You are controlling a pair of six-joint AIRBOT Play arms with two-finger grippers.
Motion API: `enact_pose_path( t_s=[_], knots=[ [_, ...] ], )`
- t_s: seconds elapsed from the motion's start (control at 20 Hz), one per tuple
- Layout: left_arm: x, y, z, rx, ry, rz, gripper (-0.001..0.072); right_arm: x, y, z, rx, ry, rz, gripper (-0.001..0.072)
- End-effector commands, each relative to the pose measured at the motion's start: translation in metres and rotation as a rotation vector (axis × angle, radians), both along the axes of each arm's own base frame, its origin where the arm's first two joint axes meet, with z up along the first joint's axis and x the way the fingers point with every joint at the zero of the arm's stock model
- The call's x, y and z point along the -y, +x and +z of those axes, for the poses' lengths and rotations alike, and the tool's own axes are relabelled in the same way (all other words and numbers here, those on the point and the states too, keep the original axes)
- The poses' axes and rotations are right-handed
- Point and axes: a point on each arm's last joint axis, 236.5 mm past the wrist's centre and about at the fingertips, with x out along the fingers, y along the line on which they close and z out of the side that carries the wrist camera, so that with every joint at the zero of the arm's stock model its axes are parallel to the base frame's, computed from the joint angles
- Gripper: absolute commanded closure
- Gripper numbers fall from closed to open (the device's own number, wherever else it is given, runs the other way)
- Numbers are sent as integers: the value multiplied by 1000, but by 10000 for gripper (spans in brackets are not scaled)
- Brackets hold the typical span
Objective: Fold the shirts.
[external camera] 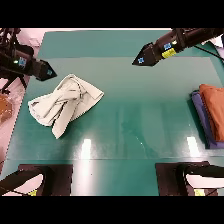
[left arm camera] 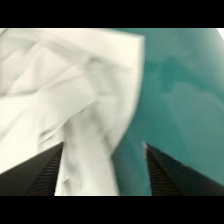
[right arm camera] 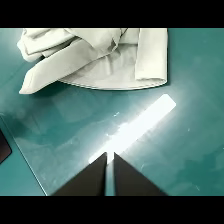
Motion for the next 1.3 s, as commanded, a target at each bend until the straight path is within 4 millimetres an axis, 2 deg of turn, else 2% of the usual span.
enact_pose_path(
  t_s=[0.0, 0.05, 0.15, 0.2, 0.4, 0.5, 0.7, 0.95, 1.0, 1.1, 1.15, 1.25],
  knots=[
    [-83, 0, -12, -45, 211, 263, 113, 0, 4, 2, -40, 24, -64, 436],
    [-93, 1, -16, -61, 213, 288, 113, -1, 5, 2, -39, 27, -69, 310],
    [-107, 3, -42, -131, 200, 337, 112, -1, 6, 3, -34, 31, -72, 303],
    [-109, 2, -66, -187, 192, 343, 112, -1, 7, 4, -30, 34, -75, 303],
    [-92, -6, -162, -375, 136, 311, 112, -3, 13, 8, -10, 50, -89, 303],
    [-90, -14, -196, -439, 137, 307, 111, -3, 13, 8, -8, 51, -91, 303],
    [-93, -13, -240, -466, 151, 311, 112, -3, 15, 9, -1, 57, -95, 303],
    [-100, 3, -261, -450, 151, 386, 115, -3, 15, 9, -2, 57, -95, 303],
    [-102, 4, -261, -443, 159, 386, 187, -3, 15, 9, -2, 57, -96, 303],
    [-102, 4, -260, -439, 168, 359, 618, -4, 15, 9, -2, 57, -95, 303],
    [-101, 4, -261, -441, 169, 344, 683, -3, 15, 9, -2, 57, -96, 303],
    [-100, 2, -261, -450, 168, 342, 683, -3, 15, 9, -3, 57, -96, 303]
  ],
)
